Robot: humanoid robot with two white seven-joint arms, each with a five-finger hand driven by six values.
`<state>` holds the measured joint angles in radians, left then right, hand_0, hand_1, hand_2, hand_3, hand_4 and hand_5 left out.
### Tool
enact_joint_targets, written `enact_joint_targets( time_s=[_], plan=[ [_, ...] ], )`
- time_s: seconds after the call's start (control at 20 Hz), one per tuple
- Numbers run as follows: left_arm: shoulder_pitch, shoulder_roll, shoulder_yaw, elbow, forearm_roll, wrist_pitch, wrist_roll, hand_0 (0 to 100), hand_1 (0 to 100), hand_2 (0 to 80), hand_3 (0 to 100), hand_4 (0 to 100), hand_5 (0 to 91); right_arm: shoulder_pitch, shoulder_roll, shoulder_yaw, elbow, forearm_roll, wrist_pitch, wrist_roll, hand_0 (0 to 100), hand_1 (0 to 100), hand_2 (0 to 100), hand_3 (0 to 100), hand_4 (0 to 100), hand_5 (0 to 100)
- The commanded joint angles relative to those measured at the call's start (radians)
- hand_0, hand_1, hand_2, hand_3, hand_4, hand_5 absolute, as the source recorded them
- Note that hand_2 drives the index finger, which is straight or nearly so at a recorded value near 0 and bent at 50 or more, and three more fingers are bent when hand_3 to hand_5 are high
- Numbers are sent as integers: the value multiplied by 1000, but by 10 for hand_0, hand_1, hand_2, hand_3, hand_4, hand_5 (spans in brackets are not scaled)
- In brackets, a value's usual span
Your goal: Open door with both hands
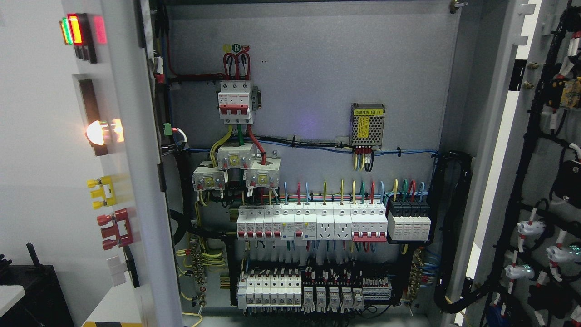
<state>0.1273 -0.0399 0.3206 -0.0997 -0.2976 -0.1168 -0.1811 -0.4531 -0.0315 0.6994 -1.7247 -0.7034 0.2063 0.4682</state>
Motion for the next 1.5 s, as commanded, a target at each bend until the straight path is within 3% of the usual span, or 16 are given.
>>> enact_joint_targets(
  time_s=[0.0,0.9,1.45],
  plan=[
    [0,0,0,0,0,0,0,0,0,0,0,31,0,16,8,38,-7,34,1,-13,0,0,0,0,0,0],
    [0,0,0,2,0,0,0,0,0,0,0,32,0,34,38,100,-9,151,-5,-13,0,0,0,0,0,0],
    [0,0,0,2,0,0,0,0,0,0,0,32,0,20,100,109,0,226,-4,-13,0,0,0,0,0,0]
  ],
)
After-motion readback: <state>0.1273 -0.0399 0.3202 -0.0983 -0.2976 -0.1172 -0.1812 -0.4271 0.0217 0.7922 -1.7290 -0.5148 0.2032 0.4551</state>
